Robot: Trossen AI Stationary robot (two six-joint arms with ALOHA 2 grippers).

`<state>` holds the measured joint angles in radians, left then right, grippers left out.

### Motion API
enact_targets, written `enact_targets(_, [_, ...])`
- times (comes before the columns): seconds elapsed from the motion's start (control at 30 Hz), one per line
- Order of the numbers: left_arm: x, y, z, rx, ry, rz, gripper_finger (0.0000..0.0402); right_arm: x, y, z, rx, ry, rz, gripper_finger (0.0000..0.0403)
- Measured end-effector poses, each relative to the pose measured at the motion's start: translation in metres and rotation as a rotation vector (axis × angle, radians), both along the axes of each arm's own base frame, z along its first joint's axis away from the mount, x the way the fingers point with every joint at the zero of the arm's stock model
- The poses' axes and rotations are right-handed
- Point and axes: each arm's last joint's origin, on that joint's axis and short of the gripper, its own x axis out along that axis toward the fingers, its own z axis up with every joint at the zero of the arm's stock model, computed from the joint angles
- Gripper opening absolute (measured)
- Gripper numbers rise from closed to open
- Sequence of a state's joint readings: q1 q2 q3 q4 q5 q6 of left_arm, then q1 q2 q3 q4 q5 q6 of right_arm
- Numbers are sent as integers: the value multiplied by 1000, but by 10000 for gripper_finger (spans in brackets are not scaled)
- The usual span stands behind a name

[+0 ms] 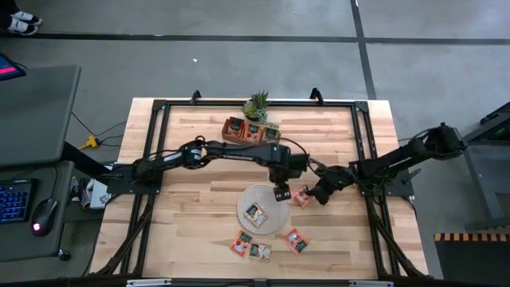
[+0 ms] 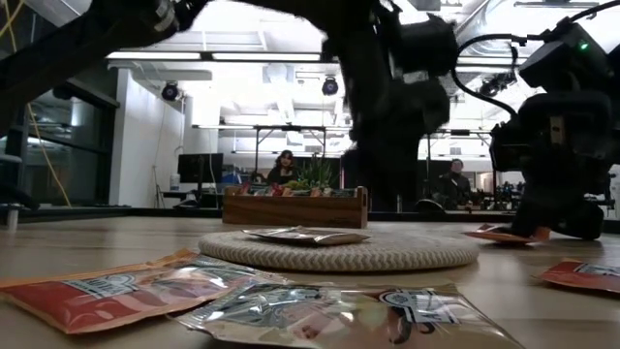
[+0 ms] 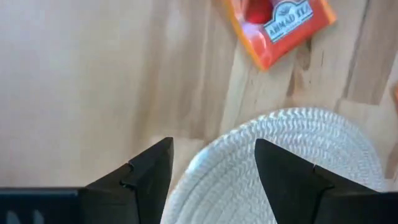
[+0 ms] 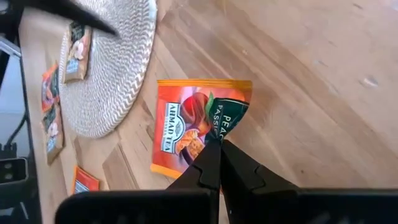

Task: Pick & Place Tea
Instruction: Put the orange tea bag into the middle section of the wooden organizer

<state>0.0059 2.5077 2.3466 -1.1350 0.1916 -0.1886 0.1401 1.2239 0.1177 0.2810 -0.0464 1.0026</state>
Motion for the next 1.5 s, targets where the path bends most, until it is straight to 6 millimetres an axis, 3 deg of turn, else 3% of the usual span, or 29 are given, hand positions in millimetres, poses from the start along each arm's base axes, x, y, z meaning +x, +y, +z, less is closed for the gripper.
enact_targets(0.33, [-38,6,69,227,54,29,207,-3,7,4,-13,-19,36,0])
enact_targets(0.4, [-40,8,85,246,-14,50,204,-4,7,5,-18,-18,43,0])
enact_targets(0.5, [-64,9,114,283,17,73,199,-6,7,6,-23,-12,48,0])
enact_targets(0.6, [-70,9,139,306,-86,131,193,-7,7,6,-32,-10,62,0])
enact_targets(0.67, [-86,10,152,332,-49,151,190,-8,7,7,-34,-9,64,0])
enact_targets(0.9, [-95,11,204,349,-364,220,178,-8,7,7,-41,-13,72,0])
enact_targets(1.13, [-85,6,221,232,-587,109,167,-8,7,7,-43,-15,79,0])
enact_targets(1.27, [-85,6,222,213,-594,97,158,-8,7,8,-41,-18,81,0])
enact_targets(1.37, [-92,6,231,215,-615,96,151,-7,7,9,-36,-32,85,0])
enact_targets(1.5, [-117,6,259,223,-688,92,142,-6,7,16,-66,-36,112,0])
